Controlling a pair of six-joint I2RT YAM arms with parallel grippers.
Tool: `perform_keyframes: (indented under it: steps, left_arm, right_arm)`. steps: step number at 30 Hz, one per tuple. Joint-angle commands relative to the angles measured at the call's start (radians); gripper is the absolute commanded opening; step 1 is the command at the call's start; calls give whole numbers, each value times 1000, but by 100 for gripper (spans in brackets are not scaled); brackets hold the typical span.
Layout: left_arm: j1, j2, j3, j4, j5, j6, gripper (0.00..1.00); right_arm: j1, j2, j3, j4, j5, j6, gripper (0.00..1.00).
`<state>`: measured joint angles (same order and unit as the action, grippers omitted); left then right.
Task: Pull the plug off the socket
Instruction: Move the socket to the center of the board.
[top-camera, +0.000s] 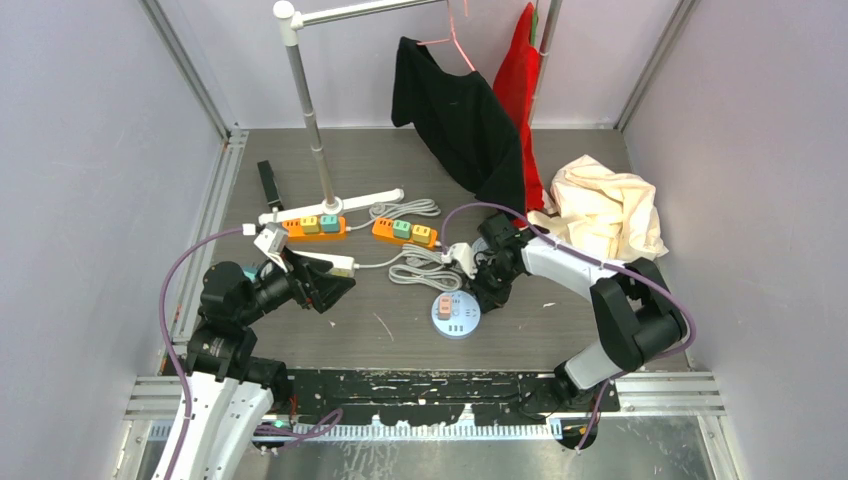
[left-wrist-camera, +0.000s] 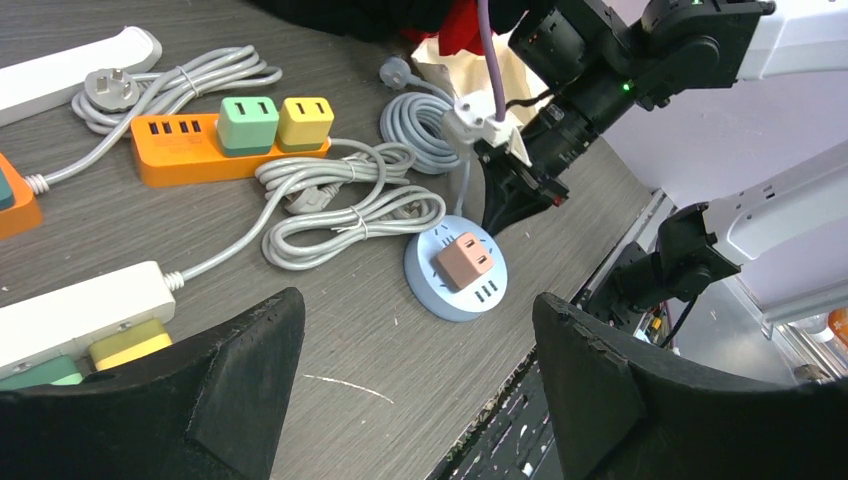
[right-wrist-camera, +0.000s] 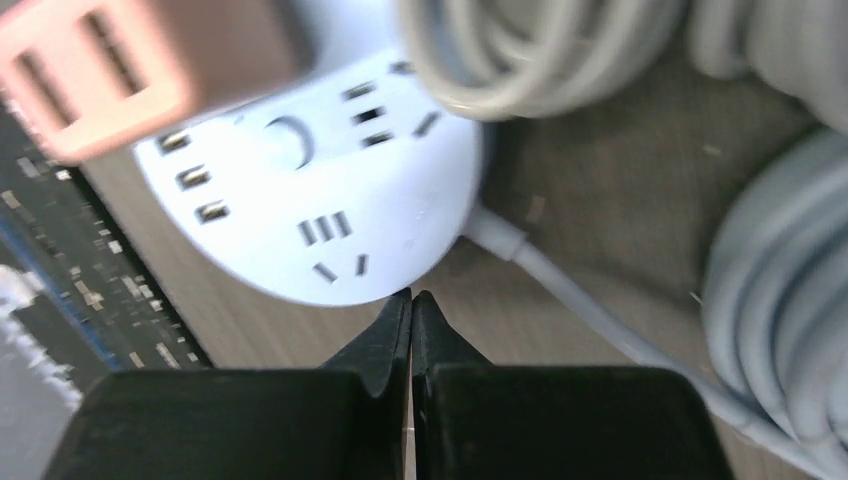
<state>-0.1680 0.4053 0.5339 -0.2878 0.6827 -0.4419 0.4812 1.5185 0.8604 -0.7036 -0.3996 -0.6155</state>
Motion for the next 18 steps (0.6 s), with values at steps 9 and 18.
perform_keyframes:
  steps: [9,18]
  left_arm:
    - [5,10,-6,91,61,-37,83]
    - [-144,93,-81,342,-19,-299,74]
  right_arm:
    - [92,-98,68,-113,-83,-64,5]
    - [-37,-306,93,-184,-363,-100,31]
